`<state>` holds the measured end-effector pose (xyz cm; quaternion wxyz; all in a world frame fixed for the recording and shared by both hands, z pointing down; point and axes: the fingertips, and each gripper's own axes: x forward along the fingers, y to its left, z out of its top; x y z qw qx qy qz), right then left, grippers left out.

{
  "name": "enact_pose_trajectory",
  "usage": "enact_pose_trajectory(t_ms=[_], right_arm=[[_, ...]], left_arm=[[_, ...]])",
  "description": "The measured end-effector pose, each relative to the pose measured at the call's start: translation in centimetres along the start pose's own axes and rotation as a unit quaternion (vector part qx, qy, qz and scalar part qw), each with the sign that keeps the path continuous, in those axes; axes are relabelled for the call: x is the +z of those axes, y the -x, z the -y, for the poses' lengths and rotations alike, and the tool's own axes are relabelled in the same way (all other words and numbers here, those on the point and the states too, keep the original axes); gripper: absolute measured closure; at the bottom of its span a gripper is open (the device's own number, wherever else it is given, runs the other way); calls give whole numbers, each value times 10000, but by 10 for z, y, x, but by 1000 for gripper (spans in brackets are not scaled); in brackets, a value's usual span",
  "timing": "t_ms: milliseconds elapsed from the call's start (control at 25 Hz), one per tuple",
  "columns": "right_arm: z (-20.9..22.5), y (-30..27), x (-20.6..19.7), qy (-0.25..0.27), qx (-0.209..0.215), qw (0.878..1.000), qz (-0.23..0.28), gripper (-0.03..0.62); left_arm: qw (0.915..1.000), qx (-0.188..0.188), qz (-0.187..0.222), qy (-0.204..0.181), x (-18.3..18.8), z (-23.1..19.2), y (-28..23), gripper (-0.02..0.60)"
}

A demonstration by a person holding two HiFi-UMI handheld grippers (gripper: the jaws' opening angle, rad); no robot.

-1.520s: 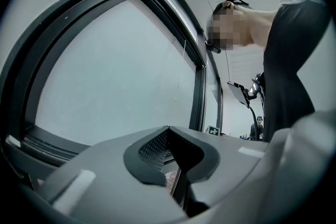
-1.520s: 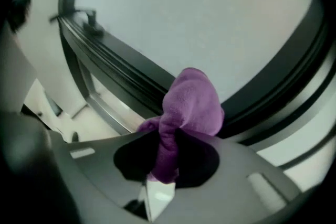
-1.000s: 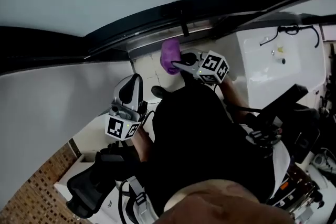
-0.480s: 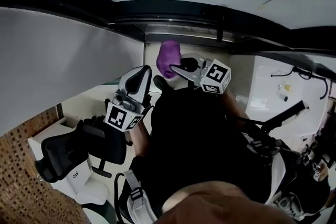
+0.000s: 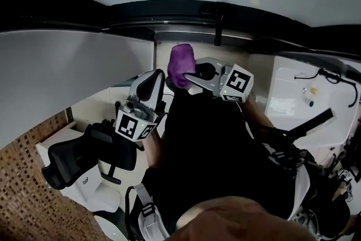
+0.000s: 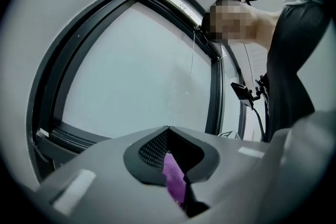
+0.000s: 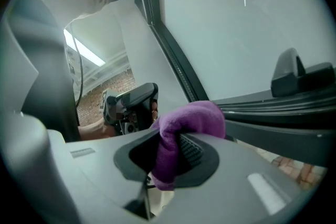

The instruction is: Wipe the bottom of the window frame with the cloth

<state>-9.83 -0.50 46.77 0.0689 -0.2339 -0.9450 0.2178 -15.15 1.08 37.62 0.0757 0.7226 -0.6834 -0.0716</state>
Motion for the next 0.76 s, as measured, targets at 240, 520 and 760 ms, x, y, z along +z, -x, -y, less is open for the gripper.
enact_pose_trajectory(t_ms=[240,520,760], right_arm=[[-2,14,15,-166,87,9995,245,531],[-1,8,9,-239,204,9988,364,531],[-29,13,3,-317,468,9980,282,531]], left_arm=[[9997,36,-219,-51,8,14,-4,578],[9988,233,-413,-124,-1,8,-1,578],[9985,268,-467,-85,-4,32,7,578]])
